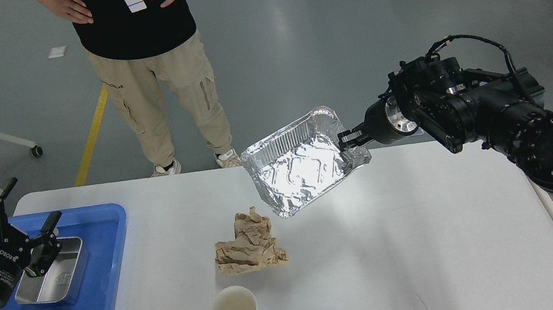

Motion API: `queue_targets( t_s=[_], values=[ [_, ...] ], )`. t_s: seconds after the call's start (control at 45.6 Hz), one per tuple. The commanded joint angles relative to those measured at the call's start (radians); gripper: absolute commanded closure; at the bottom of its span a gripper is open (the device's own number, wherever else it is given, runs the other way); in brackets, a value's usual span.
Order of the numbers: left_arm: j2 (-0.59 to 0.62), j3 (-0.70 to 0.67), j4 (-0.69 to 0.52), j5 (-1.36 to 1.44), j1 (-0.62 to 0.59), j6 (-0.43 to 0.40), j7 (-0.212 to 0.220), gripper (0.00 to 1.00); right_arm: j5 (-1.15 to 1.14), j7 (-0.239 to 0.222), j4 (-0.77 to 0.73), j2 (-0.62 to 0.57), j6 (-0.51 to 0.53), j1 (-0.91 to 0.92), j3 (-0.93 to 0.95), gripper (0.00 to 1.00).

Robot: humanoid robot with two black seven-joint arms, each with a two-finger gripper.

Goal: Tidy desktop

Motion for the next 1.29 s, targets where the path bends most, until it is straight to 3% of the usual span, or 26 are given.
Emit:
queue_targets(
  t_s=[0.0, 0.241, 0.68, 1.031, 1.272],
  values=[
    [0.005, 0.016, 0.0, 0.017, 0.0, 0.001, 0.001, 0.03, 0.0, 0.003, -0.025, 0.018, 0.013, 0.002, 0.002, 1.0],
    [0.019, 0.019, -0.001, 0.153, -0.008, 0.006, 0.005, 0.03, 0.037, -0.002, -0.097, 0.07, 0.042, 0.0, 0.006, 1.0],
    [0.033, 0.028, -0.001, 0.186, -0.028, 0.011, 0.007, 0.03, 0.059, 0.007, -0.458, 0.199, 0.253, -0.078, 0.011, 1.0],
    [0.059, 0.108, -0.014, 0.4, -0.077, 0.001, 0.004, 0.03, 0.06, 0.015, -0.51, 0.199, 0.29, -0.097, 0.011, 1.0],
    [0.266, 0.229, -0.087, 0.411, -0.112, -0.032, -0.002, 0.03, 0.077, 0.027, -0.511, 0.199, 0.287, -0.097, 0.011, 1.0]
  ],
)
